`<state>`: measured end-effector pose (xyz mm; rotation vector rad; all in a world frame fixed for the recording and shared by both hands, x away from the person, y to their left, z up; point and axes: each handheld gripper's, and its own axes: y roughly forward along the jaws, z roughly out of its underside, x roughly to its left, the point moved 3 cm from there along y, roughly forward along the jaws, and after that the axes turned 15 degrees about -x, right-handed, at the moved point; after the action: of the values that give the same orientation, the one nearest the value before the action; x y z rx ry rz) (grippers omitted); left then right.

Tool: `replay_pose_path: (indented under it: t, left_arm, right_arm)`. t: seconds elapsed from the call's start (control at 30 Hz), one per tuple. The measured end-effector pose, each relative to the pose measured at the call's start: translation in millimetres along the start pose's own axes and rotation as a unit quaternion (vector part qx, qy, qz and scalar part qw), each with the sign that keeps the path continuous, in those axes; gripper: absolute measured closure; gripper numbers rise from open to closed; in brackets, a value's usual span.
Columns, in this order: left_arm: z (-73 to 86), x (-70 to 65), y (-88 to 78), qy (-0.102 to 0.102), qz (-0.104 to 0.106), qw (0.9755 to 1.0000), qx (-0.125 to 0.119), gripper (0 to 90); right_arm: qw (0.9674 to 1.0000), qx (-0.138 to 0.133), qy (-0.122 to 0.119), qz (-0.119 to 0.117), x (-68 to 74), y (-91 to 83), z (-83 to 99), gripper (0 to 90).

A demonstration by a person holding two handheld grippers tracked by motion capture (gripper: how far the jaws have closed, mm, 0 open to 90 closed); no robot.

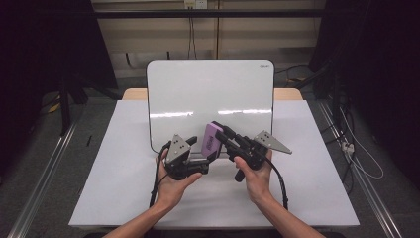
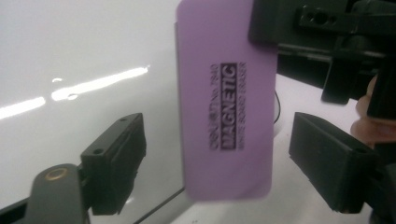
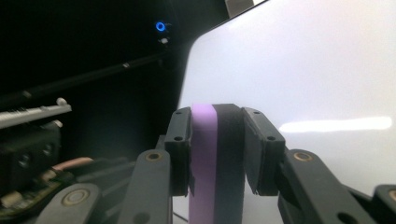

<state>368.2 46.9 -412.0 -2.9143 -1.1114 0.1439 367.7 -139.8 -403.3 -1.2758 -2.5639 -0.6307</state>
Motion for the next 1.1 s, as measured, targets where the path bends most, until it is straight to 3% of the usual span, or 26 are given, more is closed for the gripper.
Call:
replay_pose_path:
  t: [0.13,0.27,0.5,0.57,0.63,0.7,0.77,0.87,0.9,1.0,1.03,1.07,1.1]
  left_arm:
    - [2.2,6.5,-3.3,0.010,-0.002,0.9998,0.018,11.5]
    - [2.5,17.6,-8.9,0.005,-0.012,0.9995,0.028,8.5]
    - [-0.6,40.8,-28.5,0.014,-0.039,0.9985,0.034,5.1]
    - [-0.6,46.3,-34.7,0.011,-0.044,0.9985,0.032,5.1]
    - [0.3,52.6,-41.8,0.011,-0.034,0.9989,0.031,5.1]
    - [1.3,60.0,-48.3,0.013,-0.053,0.9981,0.028,4.6]
    - [2.4,66.6,-53.9,0.006,-0.055,0.9981,0.026,4.7]
    - [4.9,73.4,-62.0,0.024,-0.074,0.9961,0.043,4.6]
    - [6.5,74.8,-65.0,0.028,-0.081,0.9952,0.048,4.7]
    - [12.8,77.8,-74.7,0.029,-0.090,0.9935,0.063,5.1]
    - [14.9,78.4,-77.8,0.030,-0.090,0.9933,0.067,5.1]
    - [16.8,78.9,-80.5,0.030,-0.090,0.9931,0.068,5.1]
    - [18.6,79.6,-83.2,0.030,-0.093,0.9928,0.069,5.1]
  right_arm:
    - [0.9993,0.006,-0.037,0.009,-4.4,-2.8,-3.4,66.1]
    - [0.9972,0.017,-0.071,0.017,-7.6,-5.9,-5.0,66.2]
    - [0.9886,0.034,-0.144,0.029,-14.2,-14.5,-12.8,66.4]
    - [0.9864,0.038,-0.156,0.031,-15.8,-17.2,-15.7,66.4]
    - [0.9851,0.041,-0.162,0.039,-19.0,-19.9,-18.8,66.5]
    - [0.9841,0.044,-0.166,0.047,-21.9,-22.9,-22.1,66.6]
    - [0.9826,0.048,-0.172,0.051,-24.4,-25.7,-25.0,66.7]
    - [0.9761,0.065,-0.199,0.057,-25.9,-29.1,-27.9,66.8]
    - [0.9726,0.072,-0.213,0.061,-25.8,-29.8,-28.6,66.8]
    - [0.9591,0.090,-0.259,0.068,-24.5,-32.0,-29.8,66.9]
    - [0.9538,0.098,-0.275,0.073,-24.2,-32.6,-29.8,66.9]
    - [0.9464,0.111,-0.294,0.076,-23.7,-32.9,-29.4,66.9]
    - [0.9427,0.116,-0.303,0.078,-23.4,-33.2,-29.0,66.9]
